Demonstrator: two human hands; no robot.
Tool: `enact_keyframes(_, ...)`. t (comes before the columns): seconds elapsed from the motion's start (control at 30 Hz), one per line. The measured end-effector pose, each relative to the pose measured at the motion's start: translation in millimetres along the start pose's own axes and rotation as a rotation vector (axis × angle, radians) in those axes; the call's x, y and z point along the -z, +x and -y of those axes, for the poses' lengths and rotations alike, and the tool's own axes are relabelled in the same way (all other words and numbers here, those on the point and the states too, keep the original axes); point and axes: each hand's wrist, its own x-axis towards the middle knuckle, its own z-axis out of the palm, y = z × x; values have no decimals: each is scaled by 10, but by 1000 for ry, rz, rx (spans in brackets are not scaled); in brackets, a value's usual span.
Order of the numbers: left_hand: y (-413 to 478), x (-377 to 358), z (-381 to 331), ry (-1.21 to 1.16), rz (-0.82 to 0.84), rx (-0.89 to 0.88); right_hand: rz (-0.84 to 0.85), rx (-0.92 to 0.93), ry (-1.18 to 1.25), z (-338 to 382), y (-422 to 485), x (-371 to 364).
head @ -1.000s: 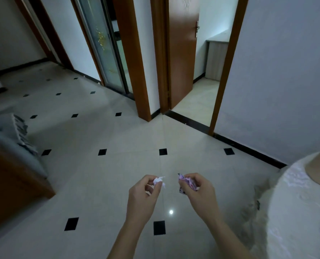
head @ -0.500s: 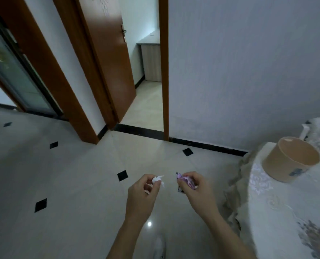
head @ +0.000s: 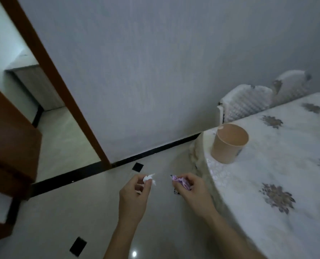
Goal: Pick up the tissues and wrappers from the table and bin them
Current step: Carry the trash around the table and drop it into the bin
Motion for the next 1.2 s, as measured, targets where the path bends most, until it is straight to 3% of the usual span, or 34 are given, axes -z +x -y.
enact_keyframes(0.33,651,-1240,-490,-151,399,-151,-473,-119,-36,-285,191,1040)
enact_keyframes(0.83,1530,-2298,-1122,-18,592,-324,-679,-151,57,-476,1100,1857)
enact_keyframes(0.93,1733,-2455,-1190,68,601,-436,-671,-138,-43,-470,1264,1943)
enact_keyframes(1.2,2340,-2887,-1358,339,581,-822,-617,-117,-603,-459,1855,2185)
